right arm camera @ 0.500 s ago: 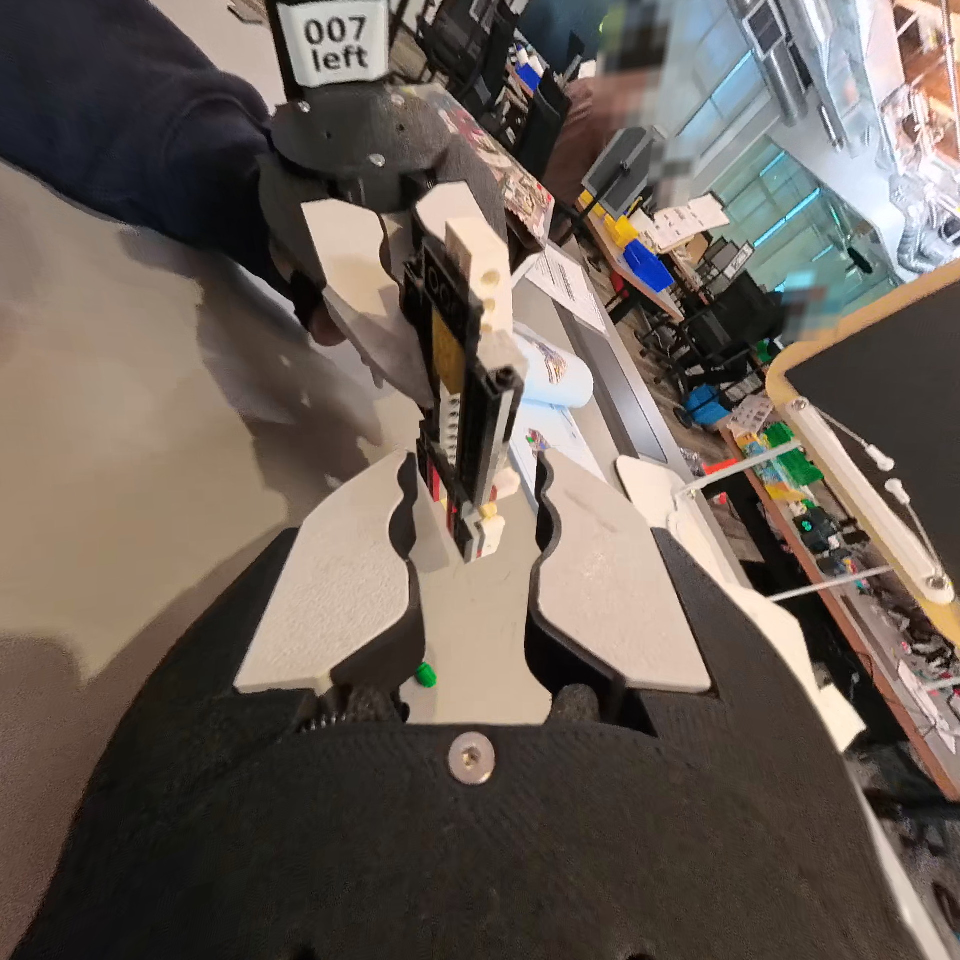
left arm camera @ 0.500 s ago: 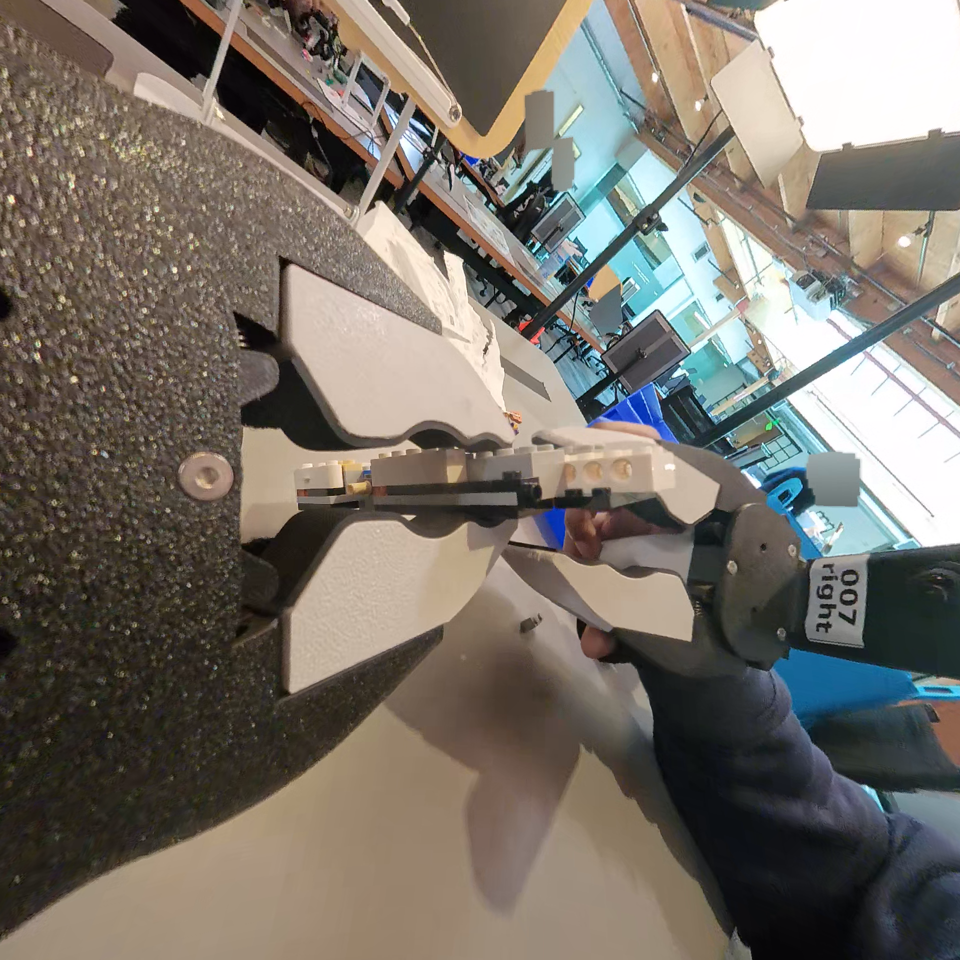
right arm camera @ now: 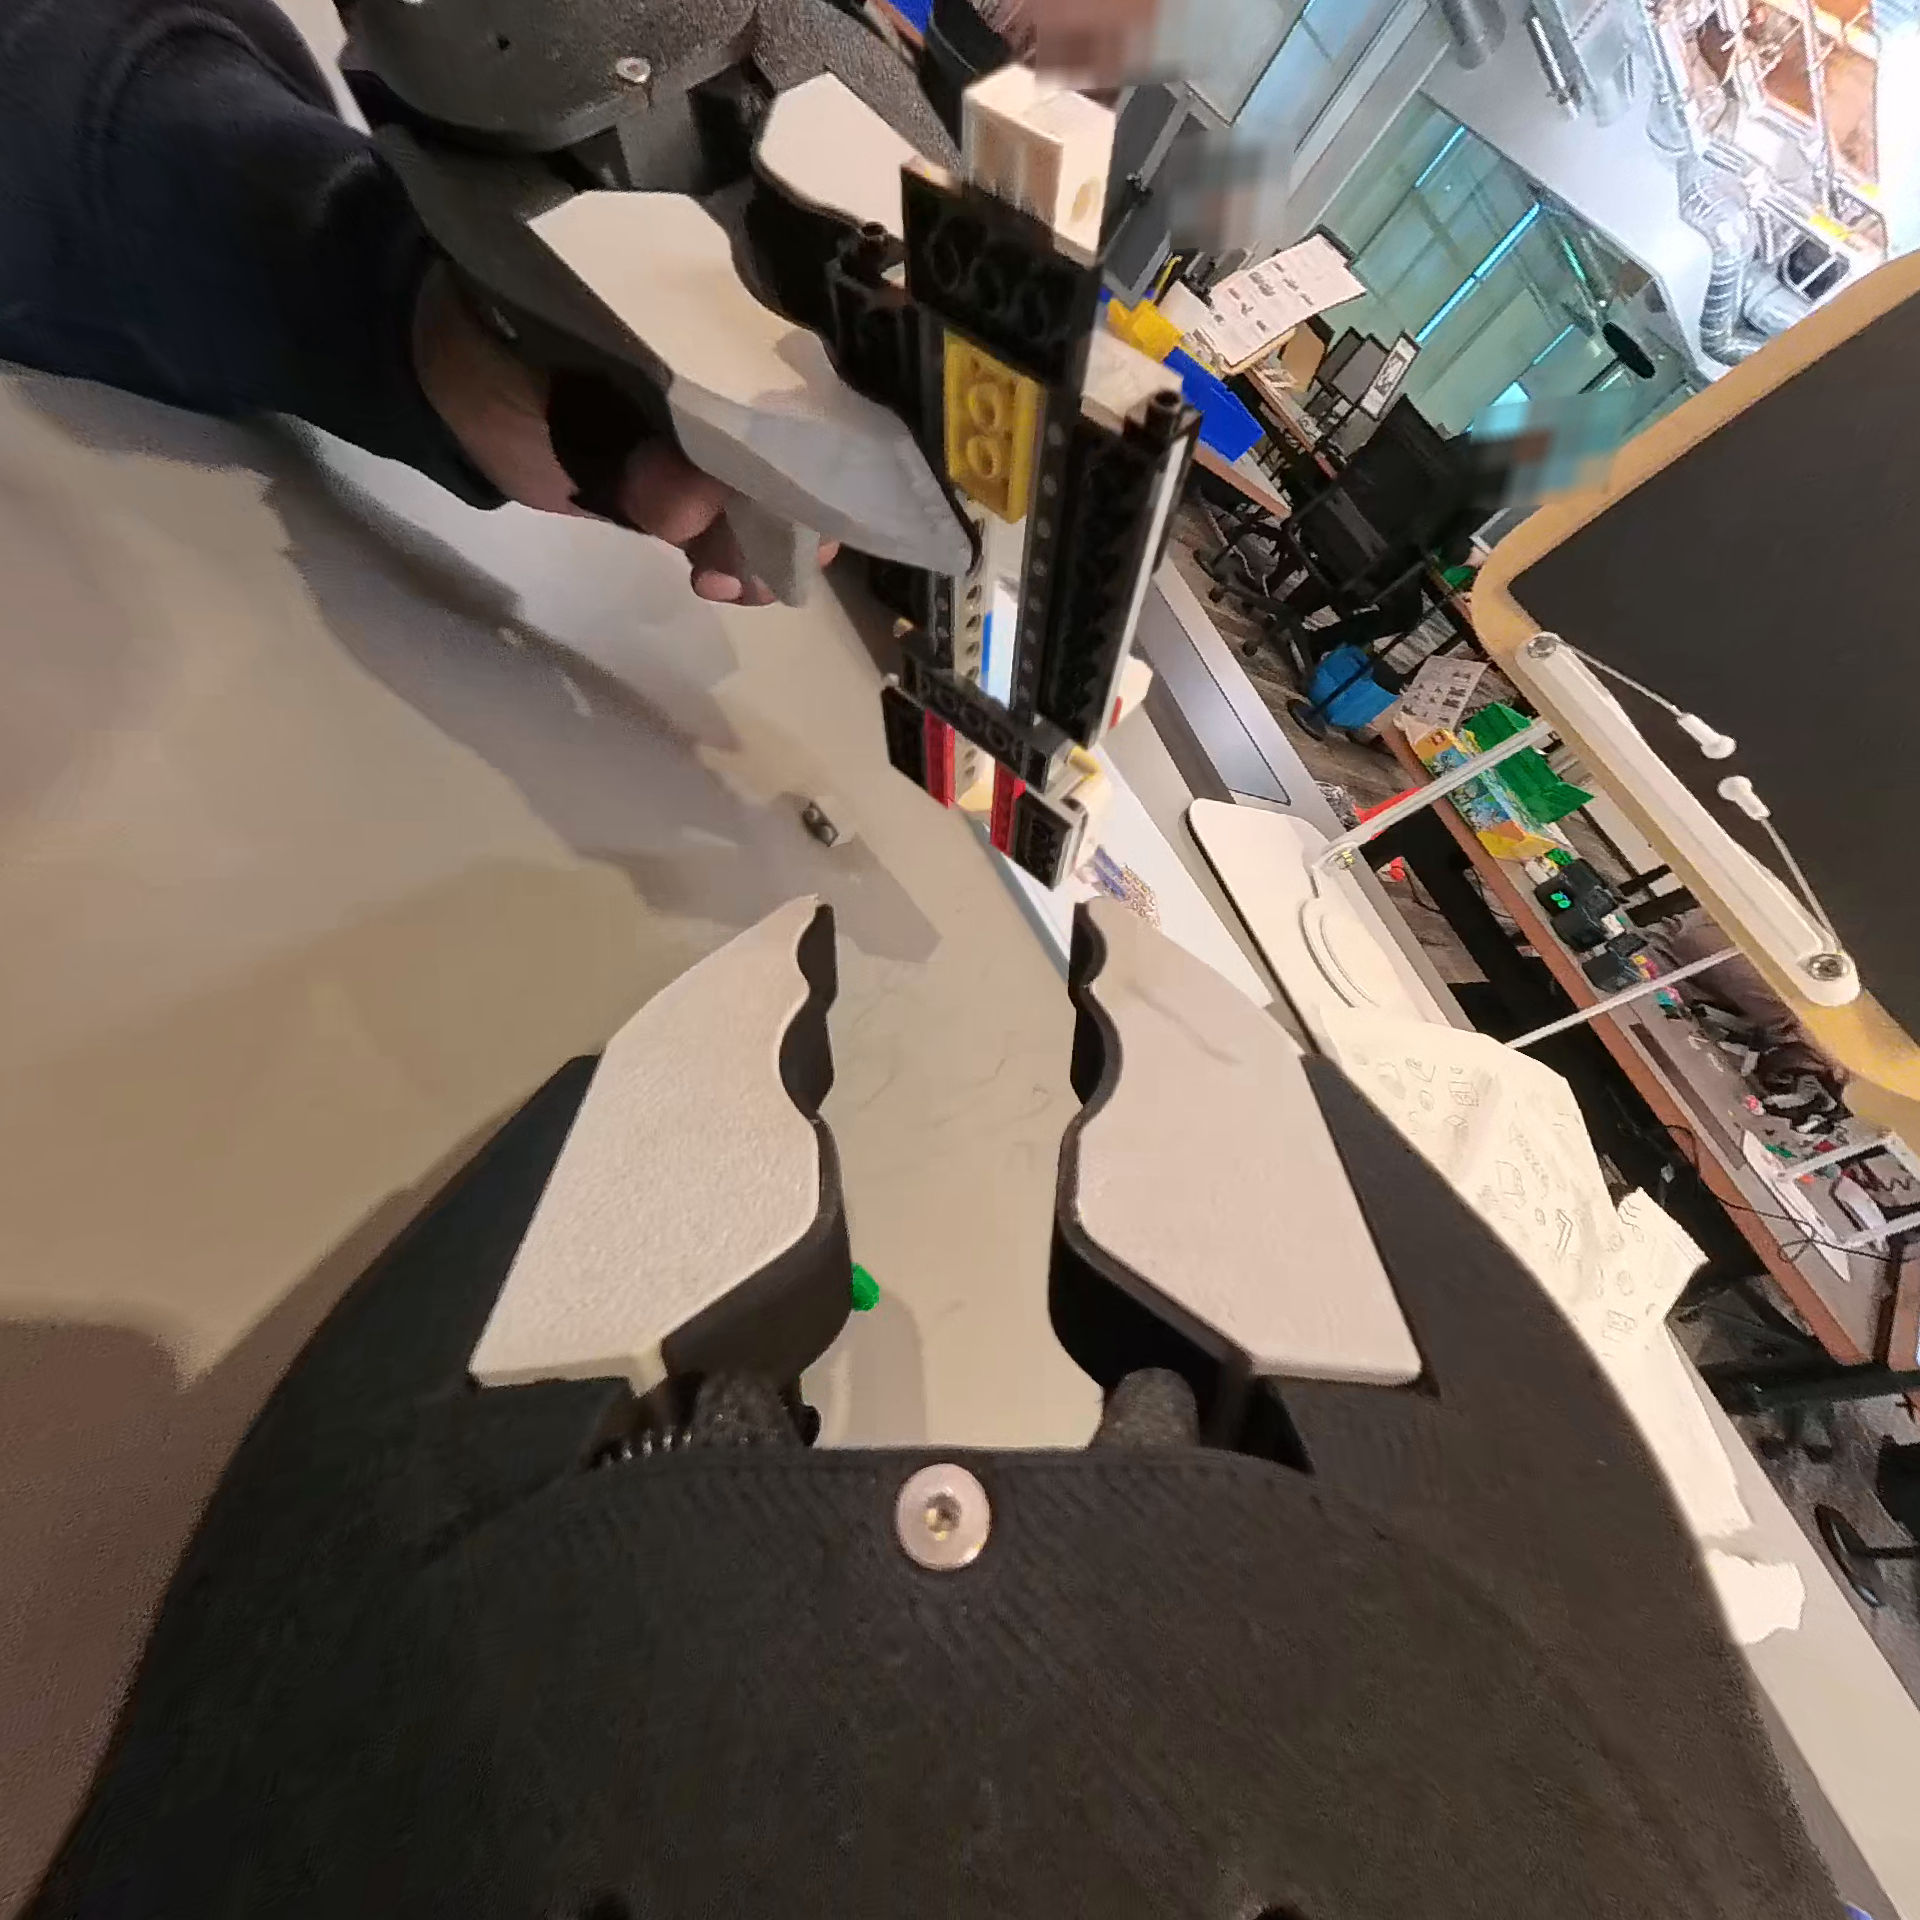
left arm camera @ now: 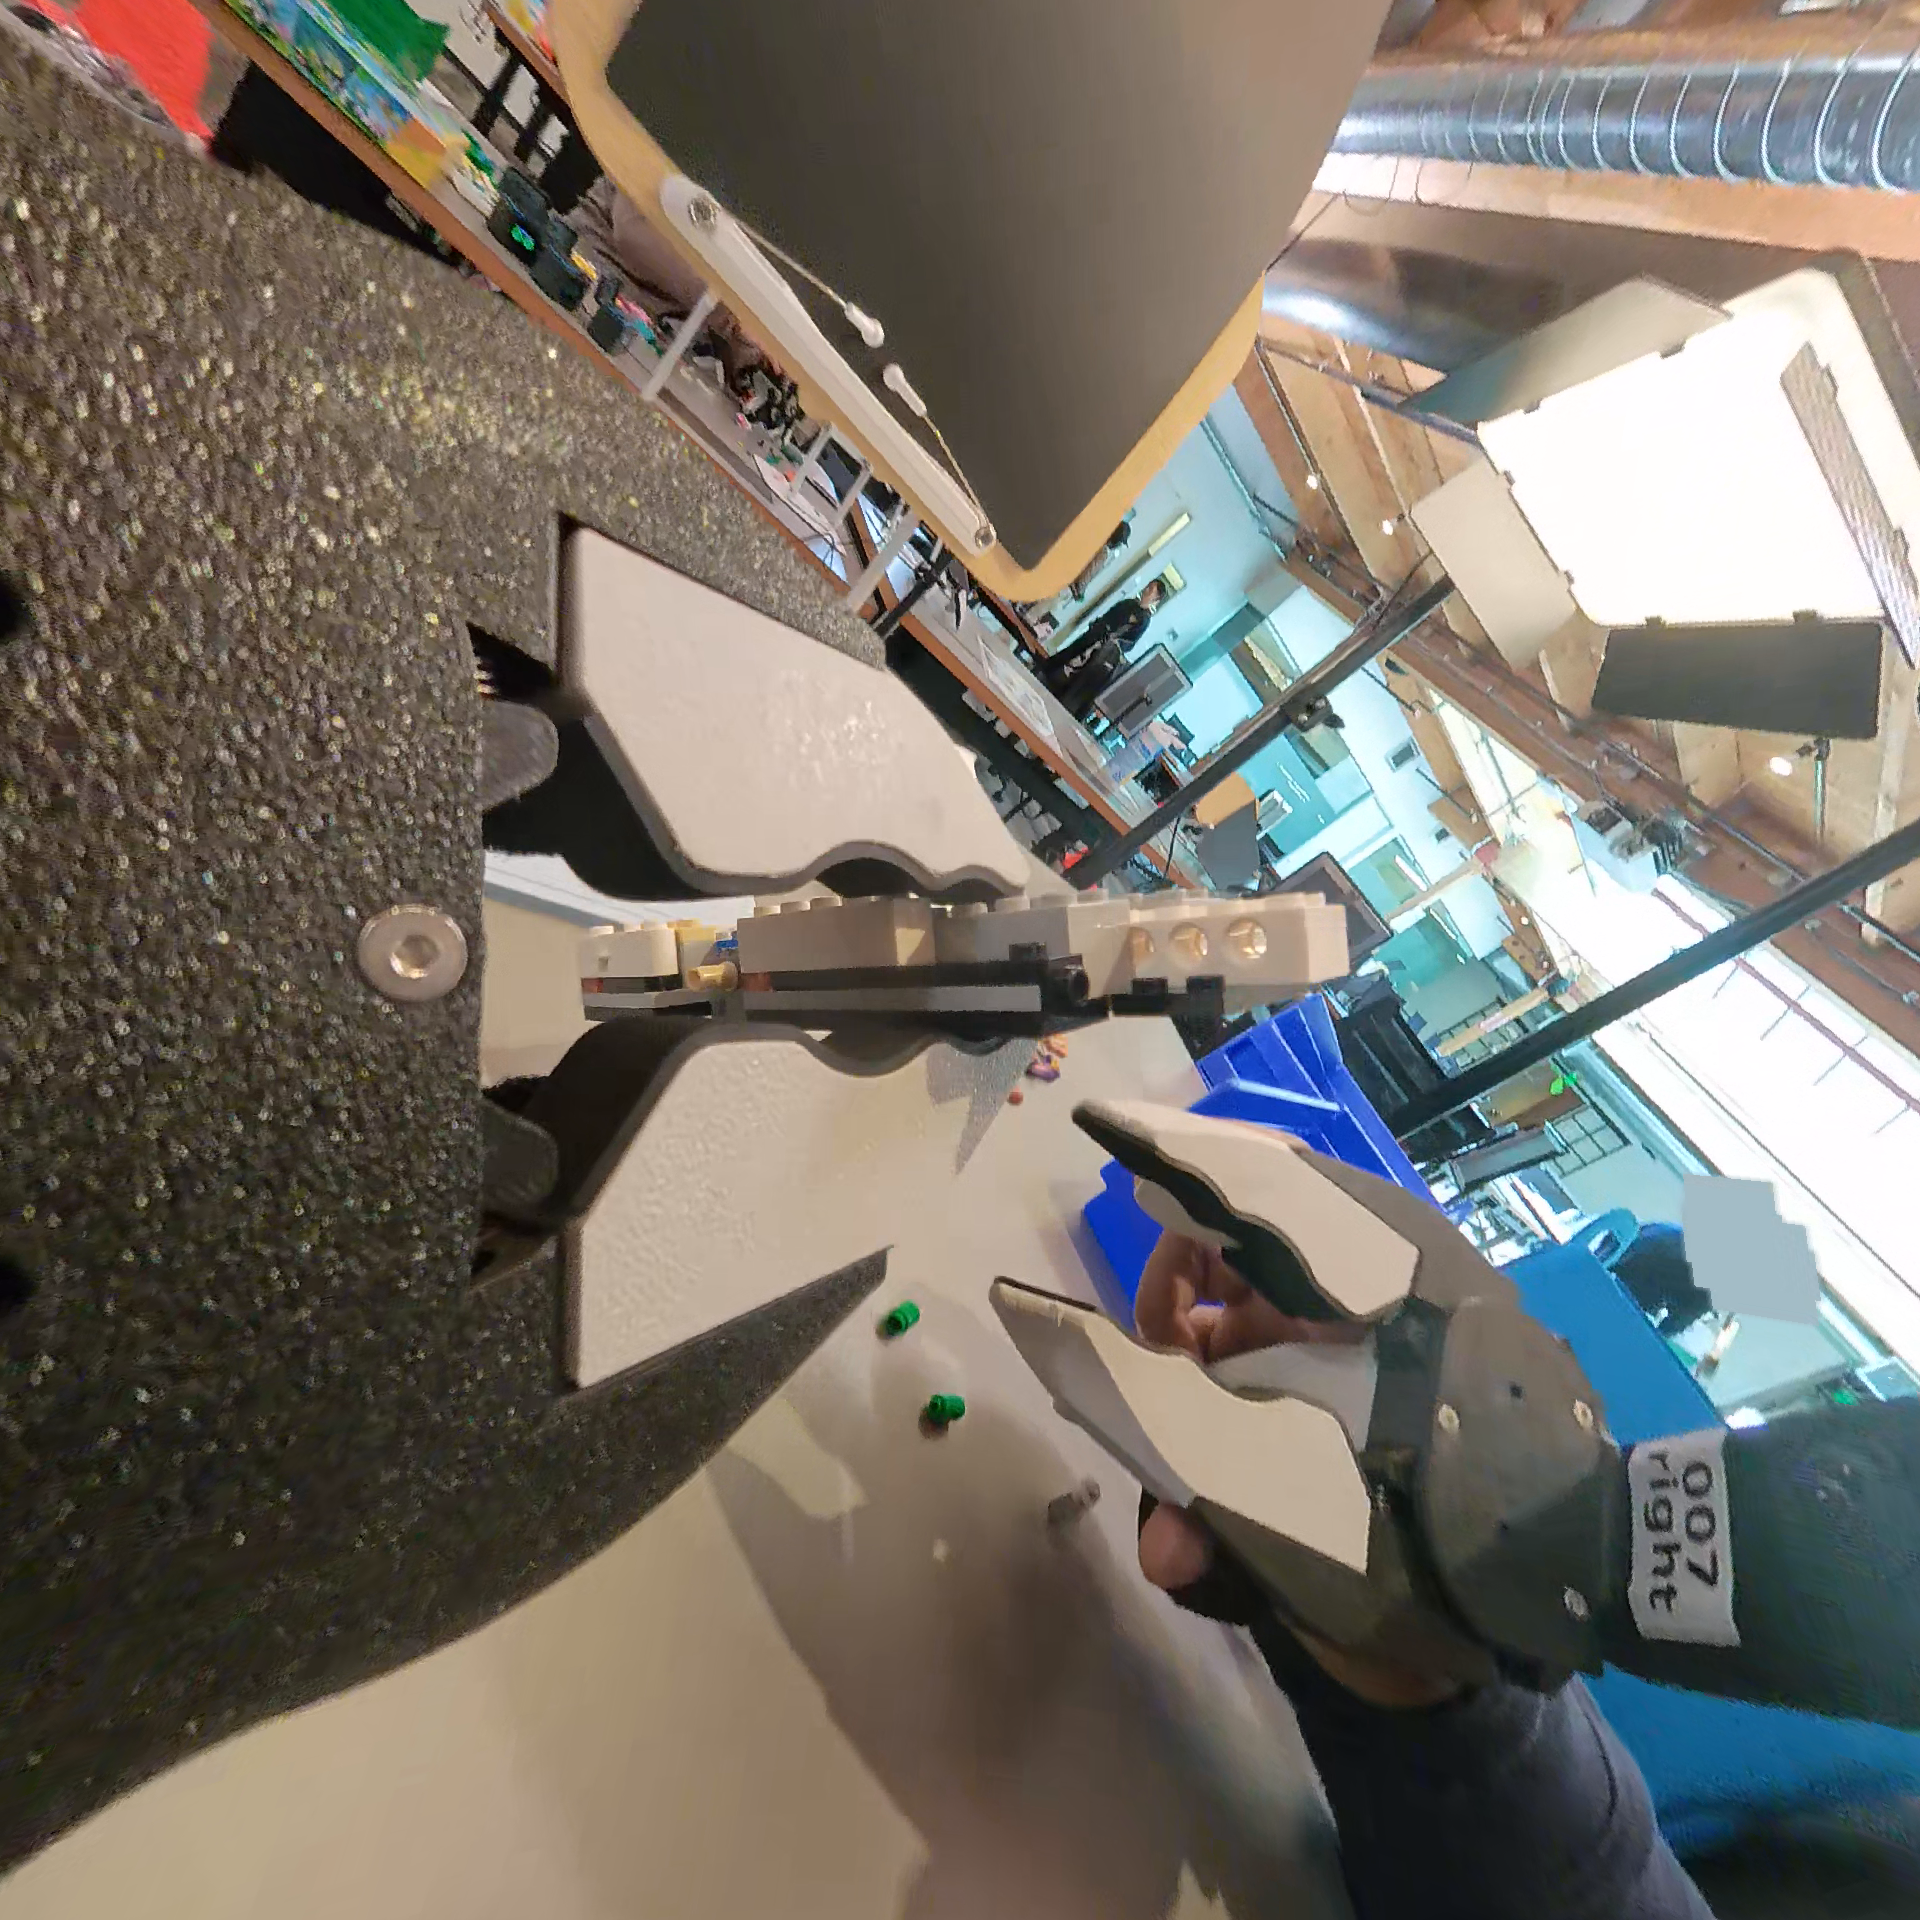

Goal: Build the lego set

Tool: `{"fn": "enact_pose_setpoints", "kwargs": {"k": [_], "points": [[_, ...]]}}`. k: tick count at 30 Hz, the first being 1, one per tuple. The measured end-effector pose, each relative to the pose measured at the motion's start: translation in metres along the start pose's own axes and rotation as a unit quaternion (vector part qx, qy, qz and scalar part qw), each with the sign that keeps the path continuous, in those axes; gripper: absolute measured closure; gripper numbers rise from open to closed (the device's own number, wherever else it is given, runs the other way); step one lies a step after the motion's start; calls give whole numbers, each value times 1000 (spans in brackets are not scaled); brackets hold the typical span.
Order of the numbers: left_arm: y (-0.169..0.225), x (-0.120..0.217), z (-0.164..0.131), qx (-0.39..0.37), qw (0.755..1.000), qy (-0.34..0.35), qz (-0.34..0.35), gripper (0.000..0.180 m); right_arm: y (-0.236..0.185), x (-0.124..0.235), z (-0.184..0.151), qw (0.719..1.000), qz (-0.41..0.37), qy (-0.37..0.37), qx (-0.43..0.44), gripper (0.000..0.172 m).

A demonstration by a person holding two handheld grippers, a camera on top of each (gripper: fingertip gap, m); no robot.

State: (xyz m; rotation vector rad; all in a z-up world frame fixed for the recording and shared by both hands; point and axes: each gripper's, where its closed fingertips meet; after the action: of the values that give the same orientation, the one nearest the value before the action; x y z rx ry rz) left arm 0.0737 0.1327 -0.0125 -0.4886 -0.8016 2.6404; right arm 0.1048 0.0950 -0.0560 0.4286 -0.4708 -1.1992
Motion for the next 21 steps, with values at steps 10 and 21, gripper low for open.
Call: {"fn": "enact_pose_setpoints", "kwargs": {"k": [10,21], "points": [[-7,5,-6,-24,1000,-13,12,161,-5,-2,0,998,-12,6,53,141],[-55,29,-4,-7,997,-6,81,161,4,-2,4,999,-13,20,-27,140]]}}
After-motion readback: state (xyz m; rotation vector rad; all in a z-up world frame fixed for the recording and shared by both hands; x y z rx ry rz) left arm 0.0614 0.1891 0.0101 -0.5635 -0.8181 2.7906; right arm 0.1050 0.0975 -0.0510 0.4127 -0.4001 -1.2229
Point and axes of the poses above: each gripper's, where its closed fingertips meet, x back along the fingers, z out of its top, y = z × x across the jaws, and after that the axes turned 10 degrees about y, right-handed
